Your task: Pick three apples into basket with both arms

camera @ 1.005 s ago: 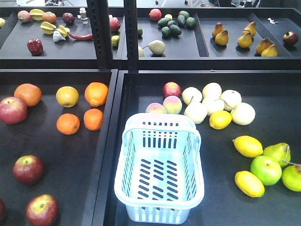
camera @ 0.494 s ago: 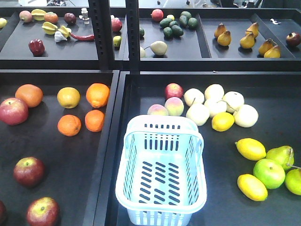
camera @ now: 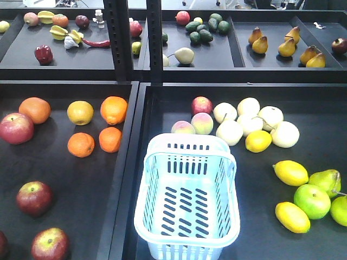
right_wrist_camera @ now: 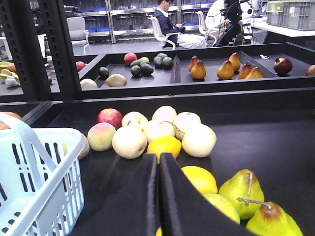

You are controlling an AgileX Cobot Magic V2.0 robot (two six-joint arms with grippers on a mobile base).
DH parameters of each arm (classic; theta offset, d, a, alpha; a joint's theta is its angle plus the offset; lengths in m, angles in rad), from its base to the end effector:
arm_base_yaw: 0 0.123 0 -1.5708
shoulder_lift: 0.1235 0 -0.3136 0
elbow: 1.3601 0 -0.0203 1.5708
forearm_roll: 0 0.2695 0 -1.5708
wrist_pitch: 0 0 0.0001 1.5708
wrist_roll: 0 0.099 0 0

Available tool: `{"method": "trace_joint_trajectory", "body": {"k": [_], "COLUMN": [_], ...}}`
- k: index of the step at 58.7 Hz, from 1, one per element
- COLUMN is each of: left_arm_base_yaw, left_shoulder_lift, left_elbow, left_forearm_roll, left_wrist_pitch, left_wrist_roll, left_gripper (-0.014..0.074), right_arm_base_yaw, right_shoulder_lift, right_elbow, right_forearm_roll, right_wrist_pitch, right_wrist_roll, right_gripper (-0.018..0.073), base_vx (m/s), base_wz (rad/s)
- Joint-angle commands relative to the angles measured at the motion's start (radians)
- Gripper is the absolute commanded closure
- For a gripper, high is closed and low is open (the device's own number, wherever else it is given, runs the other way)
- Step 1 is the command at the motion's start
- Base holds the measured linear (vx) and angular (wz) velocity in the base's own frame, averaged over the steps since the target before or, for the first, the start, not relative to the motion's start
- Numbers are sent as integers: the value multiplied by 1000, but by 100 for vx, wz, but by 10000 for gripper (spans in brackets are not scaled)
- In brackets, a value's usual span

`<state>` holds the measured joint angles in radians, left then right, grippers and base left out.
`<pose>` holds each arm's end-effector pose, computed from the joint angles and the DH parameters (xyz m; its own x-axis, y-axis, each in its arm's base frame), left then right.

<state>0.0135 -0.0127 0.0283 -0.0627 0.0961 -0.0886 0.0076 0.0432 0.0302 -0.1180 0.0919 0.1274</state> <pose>0.0547 0.0001 0.1947 -0.0229 -0.1508 -0.9883 -0.0111 0.9885 -0.1505 0.0586 -0.0006 0.1913 -0.0774 0.0093 -0.9970 0.0039 1.0000 0.0090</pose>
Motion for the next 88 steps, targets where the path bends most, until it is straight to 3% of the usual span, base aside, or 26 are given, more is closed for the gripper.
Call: {"method": "trace_joint_trajectory", "body": {"k": [1, 38, 50, 78, 88], "left_arm_base_yaw": [1, 1, 1, 1, 1], "left_shoulder_lift": [-13, -13, -13, -13, -13], "left_elbow": [-25, -25, -33, -33, -33], "left_forearm_roll": [-2, -14, -165, -171, -170], "left_wrist_pitch": [-75, -109, -179, -342, -356], "left_wrist_roll": [-7, -13, -149, -168, -334], "left_gripper": [602, 602, 602, 602, 602], "right_arm_base_yaw": [1, 1, 1, 1, 1], "right_shoulder_lift": [18, 18, 18, 18, 18], "right_elbow": [11, 11, 11, 11, 11], "right_forearm_roll": [-4, -4, -4, -4, -4], "right_wrist_pitch": [-71, -71, -71, -71, -71], "right_wrist_roll": [-6, -6, -6, -6, -6], "right_gripper": [564, 564, 564, 564, 564], "base_vx": [0, 0, 0, 0, 0], "base_wz": [0, 0, 0, 0, 0]}}
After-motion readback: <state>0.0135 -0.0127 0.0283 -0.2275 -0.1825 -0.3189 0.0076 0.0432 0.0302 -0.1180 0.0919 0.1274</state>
